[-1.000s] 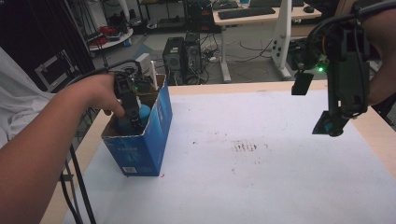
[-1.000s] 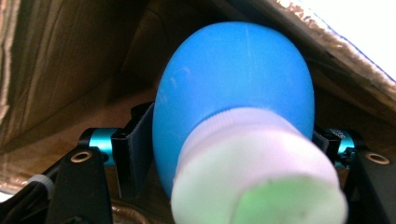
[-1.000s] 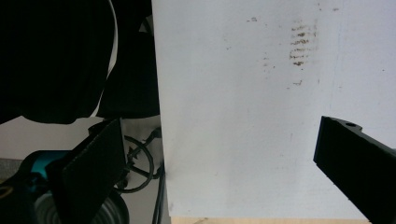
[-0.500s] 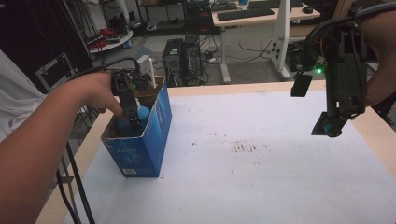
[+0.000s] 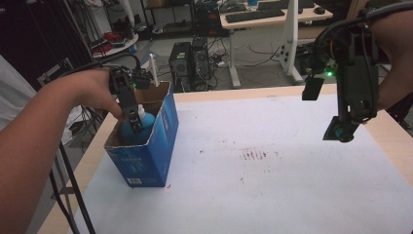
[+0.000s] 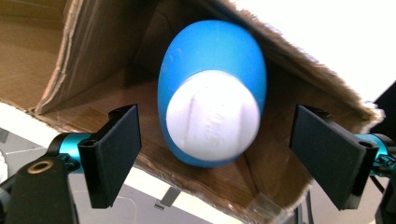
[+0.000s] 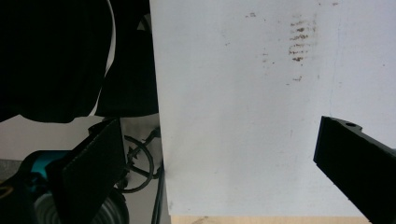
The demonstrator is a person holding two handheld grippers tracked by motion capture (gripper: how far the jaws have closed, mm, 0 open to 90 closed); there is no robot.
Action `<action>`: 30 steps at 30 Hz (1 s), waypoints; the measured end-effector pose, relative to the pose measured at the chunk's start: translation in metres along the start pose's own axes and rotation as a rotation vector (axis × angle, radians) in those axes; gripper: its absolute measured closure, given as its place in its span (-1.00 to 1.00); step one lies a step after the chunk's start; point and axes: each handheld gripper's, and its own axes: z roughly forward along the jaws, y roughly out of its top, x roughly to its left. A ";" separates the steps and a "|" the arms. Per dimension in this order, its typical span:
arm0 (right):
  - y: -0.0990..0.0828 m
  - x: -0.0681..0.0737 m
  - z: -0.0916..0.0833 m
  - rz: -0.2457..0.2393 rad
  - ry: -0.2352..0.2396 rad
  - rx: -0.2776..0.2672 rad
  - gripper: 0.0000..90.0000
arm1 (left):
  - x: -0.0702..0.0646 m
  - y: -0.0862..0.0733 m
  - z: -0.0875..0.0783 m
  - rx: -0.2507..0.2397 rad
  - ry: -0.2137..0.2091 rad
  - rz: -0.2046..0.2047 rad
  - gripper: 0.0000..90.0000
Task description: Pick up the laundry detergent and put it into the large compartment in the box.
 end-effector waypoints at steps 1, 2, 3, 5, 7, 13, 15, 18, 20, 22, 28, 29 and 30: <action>0.000 0.000 0.000 -0.004 -0.001 -0.002 -0.96 | -0.001 0.000 -0.002 -0.006 0.000 0.004 -0.63; 0.000 0.000 -0.001 -0.002 0.000 -0.005 -0.97 | -0.001 0.001 -0.005 -0.009 0.000 0.010 -0.63; -0.001 0.000 -0.001 -0.001 -0.001 -0.005 -0.96 | -0.001 0.001 -0.005 -0.009 0.000 0.010 -0.64; -0.001 -0.001 -0.001 -0.002 0.000 -0.006 -0.96 | -0.004 0.001 -0.013 -0.011 0.020 0.017 -0.66; -0.002 -0.001 -0.001 0.002 0.002 -0.009 -0.97 | -0.005 0.002 -0.019 -0.012 0.034 0.012 -0.73; -0.001 -0.003 -0.001 0.002 0.005 -0.008 -0.97 | -0.011 0.004 -0.035 -0.021 0.054 0.036 -0.82; -0.001 -0.003 -0.001 0.002 0.006 -0.007 -0.97 | -0.014 0.007 -0.041 -0.023 0.054 0.052 -0.82; 0.001 -0.004 -0.001 0.001 0.009 -0.004 -0.97 | -0.021 0.010 -0.048 -0.027 0.047 0.072 -0.88; 0.001 -0.004 -0.002 0.000 0.009 -0.003 -0.97 | -0.027 0.013 -0.054 -0.037 0.040 0.105 -0.88; 0.002 -0.004 -0.002 0.002 0.009 -0.003 -0.96 | -0.033 0.017 -0.058 -0.047 0.014 0.140 -0.92; 0.005 -0.005 -0.004 -0.001 0.007 0.003 -0.97 | -0.064 0.040 -0.062 -0.036 0.012 0.275 -0.96; 0.005 -0.005 -0.004 -0.002 0.006 0.003 -0.97 | -0.068 0.043 -0.062 -0.033 0.014 0.288 -0.96; 0.006 -0.005 -0.004 -0.002 0.006 0.004 -0.97 | -0.072 0.047 -0.062 -0.033 0.015 0.309 -0.96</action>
